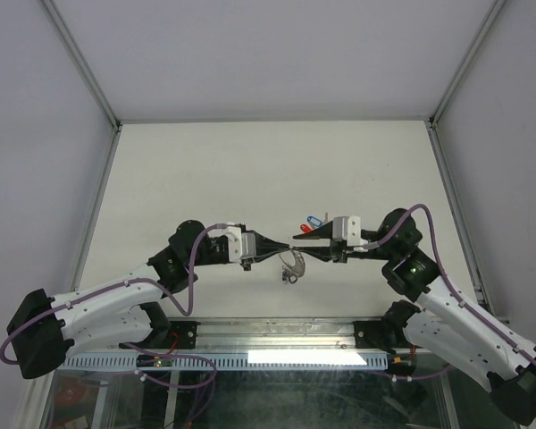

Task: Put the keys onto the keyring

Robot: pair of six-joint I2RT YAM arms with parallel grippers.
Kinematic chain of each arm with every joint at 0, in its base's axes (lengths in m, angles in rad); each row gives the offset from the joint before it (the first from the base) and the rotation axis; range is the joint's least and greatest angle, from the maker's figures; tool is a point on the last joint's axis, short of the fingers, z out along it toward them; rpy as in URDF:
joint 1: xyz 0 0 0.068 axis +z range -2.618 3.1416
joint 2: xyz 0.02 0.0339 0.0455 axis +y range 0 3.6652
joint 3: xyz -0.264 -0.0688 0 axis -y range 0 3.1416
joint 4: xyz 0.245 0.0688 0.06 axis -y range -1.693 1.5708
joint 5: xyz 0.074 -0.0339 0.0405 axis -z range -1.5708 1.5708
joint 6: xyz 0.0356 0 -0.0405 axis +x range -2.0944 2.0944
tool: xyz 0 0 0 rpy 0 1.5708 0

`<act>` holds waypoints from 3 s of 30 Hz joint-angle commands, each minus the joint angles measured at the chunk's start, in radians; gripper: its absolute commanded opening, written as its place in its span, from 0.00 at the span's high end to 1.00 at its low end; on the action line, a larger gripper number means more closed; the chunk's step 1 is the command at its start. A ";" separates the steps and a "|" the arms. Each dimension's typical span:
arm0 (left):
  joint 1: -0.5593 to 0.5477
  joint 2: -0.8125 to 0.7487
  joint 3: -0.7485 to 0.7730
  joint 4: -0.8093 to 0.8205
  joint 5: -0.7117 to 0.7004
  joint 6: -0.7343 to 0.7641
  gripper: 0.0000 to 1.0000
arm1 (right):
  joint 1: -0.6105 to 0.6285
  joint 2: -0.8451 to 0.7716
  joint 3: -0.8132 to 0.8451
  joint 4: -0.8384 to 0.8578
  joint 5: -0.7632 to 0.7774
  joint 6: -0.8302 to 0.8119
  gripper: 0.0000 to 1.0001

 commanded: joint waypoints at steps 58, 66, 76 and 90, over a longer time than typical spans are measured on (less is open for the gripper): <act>-0.004 -0.040 -0.028 0.057 0.082 0.094 1.00 | 0.057 0.048 -0.017 0.006 -0.001 -0.048 0.84; -0.005 -0.051 -0.025 0.037 0.071 0.093 1.00 | 0.057 0.020 0.007 -0.088 0.041 -0.118 1.00; -0.005 -0.105 -0.031 -0.051 0.005 0.089 0.67 | 0.057 0.033 0.212 -0.560 0.144 -0.315 1.00; -0.007 0.024 0.001 0.044 -0.040 -0.071 0.69 | 0.073 0.193 0.478 -0.935 0.279 -0.345 1.00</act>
